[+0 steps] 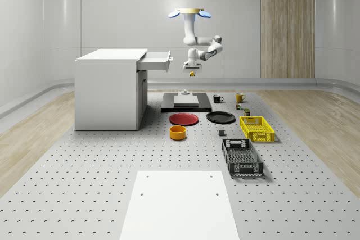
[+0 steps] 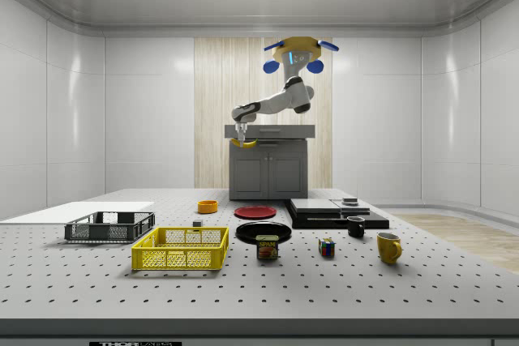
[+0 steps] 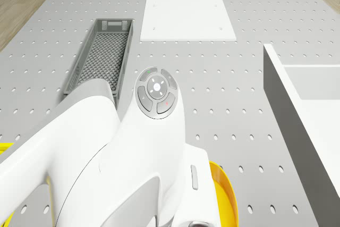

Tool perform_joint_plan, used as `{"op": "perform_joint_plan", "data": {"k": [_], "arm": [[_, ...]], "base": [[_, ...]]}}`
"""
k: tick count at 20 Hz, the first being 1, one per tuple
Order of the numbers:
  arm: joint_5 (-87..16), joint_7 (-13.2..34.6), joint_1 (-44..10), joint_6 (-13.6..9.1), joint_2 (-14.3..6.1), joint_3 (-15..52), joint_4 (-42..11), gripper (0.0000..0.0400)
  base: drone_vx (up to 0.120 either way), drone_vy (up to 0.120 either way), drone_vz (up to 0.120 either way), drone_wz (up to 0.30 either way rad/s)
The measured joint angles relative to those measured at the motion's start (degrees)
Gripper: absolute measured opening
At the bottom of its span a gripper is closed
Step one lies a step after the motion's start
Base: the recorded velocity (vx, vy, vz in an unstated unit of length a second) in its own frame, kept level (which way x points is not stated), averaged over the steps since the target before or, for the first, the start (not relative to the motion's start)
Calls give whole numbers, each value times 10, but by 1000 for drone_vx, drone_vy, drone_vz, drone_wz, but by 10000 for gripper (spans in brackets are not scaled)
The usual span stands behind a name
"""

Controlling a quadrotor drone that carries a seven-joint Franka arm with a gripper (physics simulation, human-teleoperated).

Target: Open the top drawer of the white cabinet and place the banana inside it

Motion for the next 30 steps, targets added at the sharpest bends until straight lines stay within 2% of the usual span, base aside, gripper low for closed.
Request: {"op": "perform_joint_plan", "data": {"k": [11,17,23,27,30], "arm": [[-2,-1,2,4,-4,0,0,190],[-3,-2,2,6,-6,0,0,190],[-4,-2,3,8,-8,0,1,190],[-4,-2,4,9,-9,0,1,190],[-4,-3,4,9,-10,0,1,190]], "base": [[-120,-80,120,0],[-120,-13,120,0],[-120,-120,120,0],[-120,-10,120,0],[-120,-120,120,0]]}}
